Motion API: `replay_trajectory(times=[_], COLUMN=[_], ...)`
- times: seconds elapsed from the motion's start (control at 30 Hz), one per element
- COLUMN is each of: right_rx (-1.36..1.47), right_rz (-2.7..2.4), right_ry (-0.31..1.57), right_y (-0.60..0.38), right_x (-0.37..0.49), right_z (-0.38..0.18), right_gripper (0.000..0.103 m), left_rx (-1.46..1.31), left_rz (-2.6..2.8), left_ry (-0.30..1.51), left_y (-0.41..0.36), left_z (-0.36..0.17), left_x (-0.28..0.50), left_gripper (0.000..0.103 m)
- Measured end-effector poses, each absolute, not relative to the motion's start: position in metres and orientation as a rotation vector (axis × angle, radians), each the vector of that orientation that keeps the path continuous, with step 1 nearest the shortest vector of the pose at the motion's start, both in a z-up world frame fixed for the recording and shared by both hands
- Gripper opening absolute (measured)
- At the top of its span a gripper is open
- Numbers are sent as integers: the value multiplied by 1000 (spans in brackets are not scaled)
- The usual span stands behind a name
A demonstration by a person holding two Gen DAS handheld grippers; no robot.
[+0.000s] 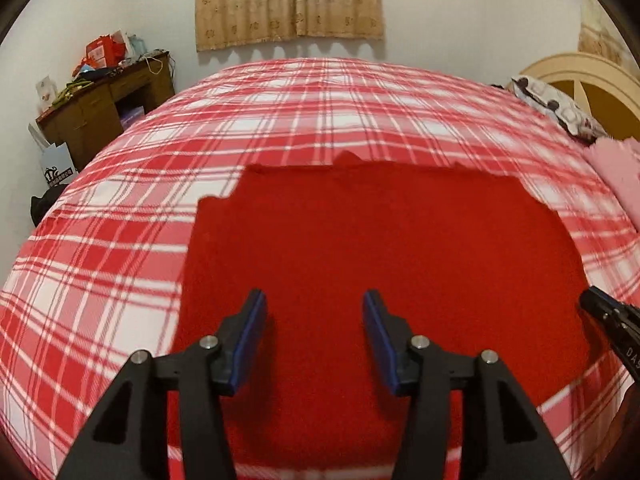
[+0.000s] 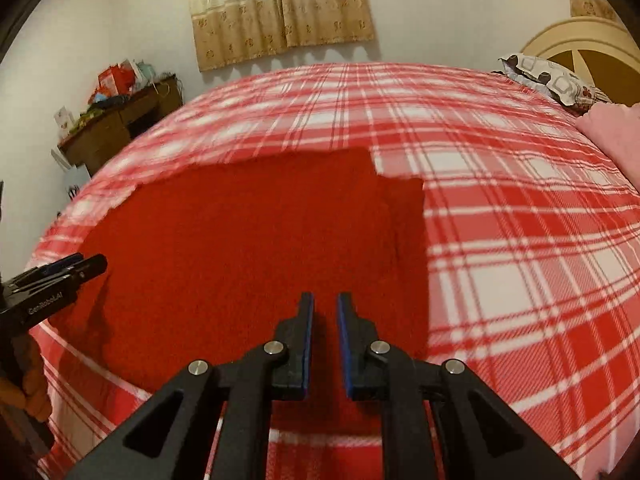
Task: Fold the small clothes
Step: 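Release the hem and flatten the folded sweater with both grippers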
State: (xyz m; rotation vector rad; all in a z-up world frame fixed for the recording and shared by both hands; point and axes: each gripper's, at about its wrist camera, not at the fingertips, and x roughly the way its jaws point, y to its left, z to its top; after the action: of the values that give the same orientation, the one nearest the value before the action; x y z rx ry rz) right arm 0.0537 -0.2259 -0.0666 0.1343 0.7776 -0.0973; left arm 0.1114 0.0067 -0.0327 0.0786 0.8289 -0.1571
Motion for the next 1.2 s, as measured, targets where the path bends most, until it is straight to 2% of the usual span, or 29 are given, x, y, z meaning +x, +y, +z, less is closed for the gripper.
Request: replay_trajectory(times=[0.13, 0.3, 0.37, 0.83, 1.07, 1.2], right_rx=[101, 94, 97, -1, 4, 61], right_rz=[-111, -110, -109, -65, -65, -42], right_ry=[766, 748, 745, 706, 810, 803], right_y=[-222, -221, -221, -180, -172, -180], right_x=[51, 50, 49, 20, 31, 30], right_z=[-77, -80, -80, -54, -80, -81], right_gripper=[12, 12, 12, 12, 12, 12], left_rx=[77, 148, 144, 116, 120, 109], left_rz=[-122, -62, -50, -58, -64, -65], left_ry=[853, 808, 799, 837, 846, 851], left_y=[6, -3, -2, 5, 3, 12], left_z=[-46, -52, -55, -50, -54, -52], left_x=[107, 95, 92, 71, 68, 63], left_gripper=[54, 70, 73, 73, 77, 79])
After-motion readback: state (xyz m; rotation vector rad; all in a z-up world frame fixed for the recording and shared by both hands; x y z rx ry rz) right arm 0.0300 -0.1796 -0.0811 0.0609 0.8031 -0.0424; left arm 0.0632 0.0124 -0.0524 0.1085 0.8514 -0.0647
